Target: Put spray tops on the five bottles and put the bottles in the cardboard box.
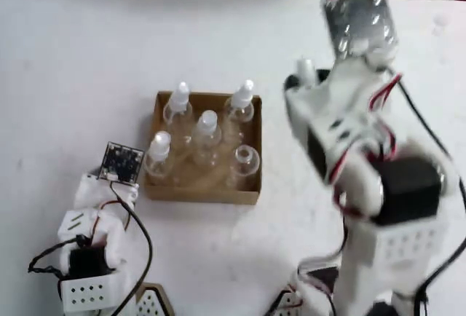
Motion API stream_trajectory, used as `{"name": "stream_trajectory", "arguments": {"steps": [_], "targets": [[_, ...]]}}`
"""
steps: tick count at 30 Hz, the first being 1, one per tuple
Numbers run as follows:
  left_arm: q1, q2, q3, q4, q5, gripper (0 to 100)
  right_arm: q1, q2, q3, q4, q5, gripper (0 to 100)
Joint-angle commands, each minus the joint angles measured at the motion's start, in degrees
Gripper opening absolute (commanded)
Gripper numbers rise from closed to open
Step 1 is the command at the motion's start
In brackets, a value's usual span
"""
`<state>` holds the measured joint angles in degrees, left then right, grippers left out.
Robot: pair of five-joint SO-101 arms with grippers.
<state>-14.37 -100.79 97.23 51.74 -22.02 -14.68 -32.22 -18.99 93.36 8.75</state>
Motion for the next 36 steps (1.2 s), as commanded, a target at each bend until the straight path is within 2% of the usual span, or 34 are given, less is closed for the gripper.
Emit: {"name": "stream_trajectory", "arguments": {"steps": [1,3,9,15,19,29,36], "targets": [[0.66,-0.40,-0.09,0.26,-0.35,2,-7.34,-7.34,11.16,-9.10,-0.88,1.7],[0.66,-0.40,-0.09,0.26,-0.35,2,-9.45,-9.80,18.29,-16.04,-2.64,1.7],[0.66,-0.40,-0.09,0.26,-0.35,2,-12.62,-20.88,38.59,-41.36,-19.25,1.6],[0.66,-0.40,-0.09,0.26,-0.35,2,-14.81,-29.23,58.73,-65.27,-15.65,1.6],[0.75,-0.40,-0.09,0.26,-0.35,2,-14.81,-33.89,68.75,-75.21,-15.82,1.6],[0.75,-0.40,-0.09,0.26,-0.44,2,-12.70,-36.62,80.44,-87.25,-15.65,1.6],[0.75,-0.40,-0.09,0.26,-0.44,2,-10.95,-36.70,82.37,-87.96,-15.82,1.6]]}}
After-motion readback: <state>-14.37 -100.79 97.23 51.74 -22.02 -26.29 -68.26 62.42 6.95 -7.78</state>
